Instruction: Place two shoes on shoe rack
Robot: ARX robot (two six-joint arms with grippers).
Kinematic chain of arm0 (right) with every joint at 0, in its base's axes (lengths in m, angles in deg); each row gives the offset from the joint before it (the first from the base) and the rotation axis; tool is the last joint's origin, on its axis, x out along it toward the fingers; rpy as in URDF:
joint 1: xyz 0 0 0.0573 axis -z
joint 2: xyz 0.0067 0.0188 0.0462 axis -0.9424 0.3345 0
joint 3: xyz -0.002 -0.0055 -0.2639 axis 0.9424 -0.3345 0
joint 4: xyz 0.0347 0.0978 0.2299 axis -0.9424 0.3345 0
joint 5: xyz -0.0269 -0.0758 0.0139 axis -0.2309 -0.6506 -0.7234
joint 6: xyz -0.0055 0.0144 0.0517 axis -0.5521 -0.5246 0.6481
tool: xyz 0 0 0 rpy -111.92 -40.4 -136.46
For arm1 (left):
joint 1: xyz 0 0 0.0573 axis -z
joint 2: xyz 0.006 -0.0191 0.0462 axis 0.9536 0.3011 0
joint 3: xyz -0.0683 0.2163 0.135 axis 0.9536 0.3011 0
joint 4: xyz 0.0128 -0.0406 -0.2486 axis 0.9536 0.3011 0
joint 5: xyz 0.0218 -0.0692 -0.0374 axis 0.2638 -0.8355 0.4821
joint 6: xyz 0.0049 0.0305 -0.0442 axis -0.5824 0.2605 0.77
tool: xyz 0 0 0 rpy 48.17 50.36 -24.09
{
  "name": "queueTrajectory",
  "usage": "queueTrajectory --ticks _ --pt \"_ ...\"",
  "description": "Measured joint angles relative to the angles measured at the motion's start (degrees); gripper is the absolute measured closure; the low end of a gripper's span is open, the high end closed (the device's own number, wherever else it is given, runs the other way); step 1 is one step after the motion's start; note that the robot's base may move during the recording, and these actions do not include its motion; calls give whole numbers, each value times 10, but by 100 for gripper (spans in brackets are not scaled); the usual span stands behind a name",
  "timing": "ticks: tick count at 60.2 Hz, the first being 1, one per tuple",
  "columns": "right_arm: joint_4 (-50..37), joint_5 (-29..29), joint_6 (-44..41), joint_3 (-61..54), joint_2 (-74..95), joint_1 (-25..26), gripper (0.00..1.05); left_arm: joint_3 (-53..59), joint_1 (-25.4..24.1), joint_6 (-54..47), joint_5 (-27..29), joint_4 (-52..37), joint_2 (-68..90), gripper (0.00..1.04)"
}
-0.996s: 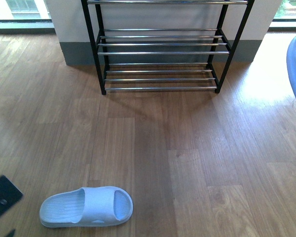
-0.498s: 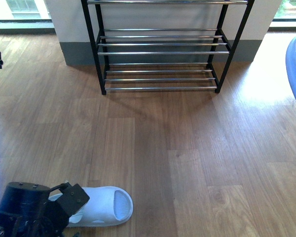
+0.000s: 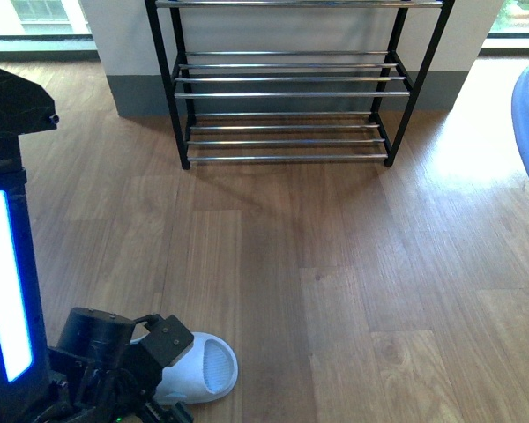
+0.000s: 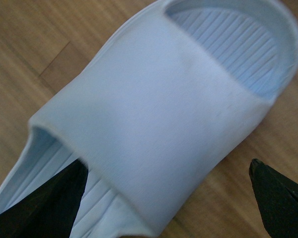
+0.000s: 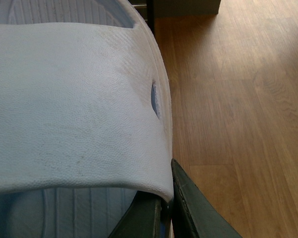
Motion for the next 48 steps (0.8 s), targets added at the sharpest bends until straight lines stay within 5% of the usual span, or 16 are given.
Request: queueTrajectory --ticks 32,48 --pt "0 0 0 0 0 0 103 26 0 90 4 -33 -8 98" --pt "0 0 0 0 0 0 103 102 -14 168 29 -124 -76 103"
